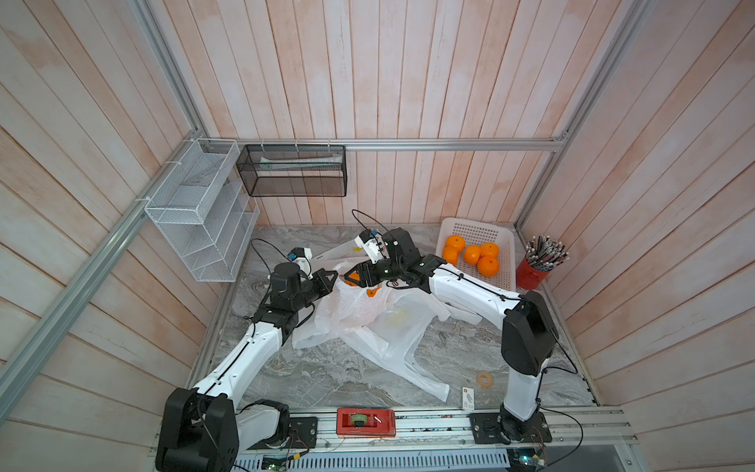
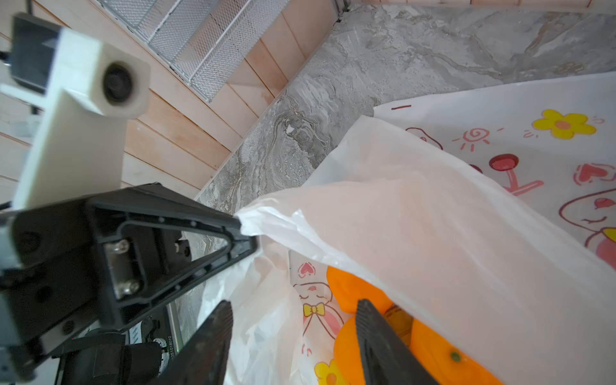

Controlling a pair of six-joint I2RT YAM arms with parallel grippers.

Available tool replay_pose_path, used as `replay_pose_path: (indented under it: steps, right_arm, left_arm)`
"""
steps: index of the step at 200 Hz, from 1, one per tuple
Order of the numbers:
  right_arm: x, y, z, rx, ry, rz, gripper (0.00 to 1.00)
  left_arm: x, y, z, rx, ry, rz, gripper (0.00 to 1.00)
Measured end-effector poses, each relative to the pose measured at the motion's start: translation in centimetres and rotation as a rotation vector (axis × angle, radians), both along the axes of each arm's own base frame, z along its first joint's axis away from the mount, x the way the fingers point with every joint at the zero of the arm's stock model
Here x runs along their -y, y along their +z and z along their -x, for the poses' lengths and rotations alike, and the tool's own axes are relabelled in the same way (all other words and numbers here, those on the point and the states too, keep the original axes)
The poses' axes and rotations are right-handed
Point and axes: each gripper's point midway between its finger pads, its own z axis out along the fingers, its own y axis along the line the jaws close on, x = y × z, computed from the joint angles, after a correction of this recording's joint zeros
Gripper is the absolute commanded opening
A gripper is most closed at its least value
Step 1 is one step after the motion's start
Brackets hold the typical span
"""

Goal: Place the oranges into plastic bags & tie knots
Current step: Place the orange in the plastic bag, then adjust the plastic bag.

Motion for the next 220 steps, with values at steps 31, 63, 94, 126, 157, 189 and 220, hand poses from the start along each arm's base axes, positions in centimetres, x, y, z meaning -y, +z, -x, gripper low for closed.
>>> replay_pose_path:
  steps: [31, 63, 94, 126, 157, 189, 220]
  right_arm:
    - [0.1, 2.0, 0.5, 0.019, 0.011, -0.042, 0.56]
    - [1.8, 4.8, 0.7, 0.087, -0.018, -0.050, 0.72]
    - [7.6, 8.7, -0.1, 0.163, -0.138, -0.078, 0.84]
    - [15.7, 8.1, -3.0, 0.146, -0.326, -0.078, 0.91]
    - [20.5, 1.9, -4.2, -0.023, -0.440, -0.041, 0.91]
    - [20.8, -1.8, -3.7, -0.150, -0.440, -0.041, 0.83]
    - [19.7, -2.0, -4.4, -0.177, -0.412, -0.095, 0.73]
  left_arm:
    - [0.5, -0.5, 0.1, -0.002, -0.032, 0.006, 0.00]
    - [0.8, -0.4, 0.1, 0.009, -0.052, 0.007, 0.00]
    - [0.9, -0.3, 0.2, 0.020, -0.065, 0.003, 0.00]
    - [1.3, -0.3, 0.2, 0.034, -0.093, 0.003, 0.00]
    - [1.7, 0.1, 0.3, 0.061, -0.118, 0.002, 0.00]
    - [2.2, 0.2, 0.4, 0.077, -0.140, -0.006, 0.00]
    - [2.7, -0.1, 0.4, 0.080, -0.155, -0.016, 0.00]
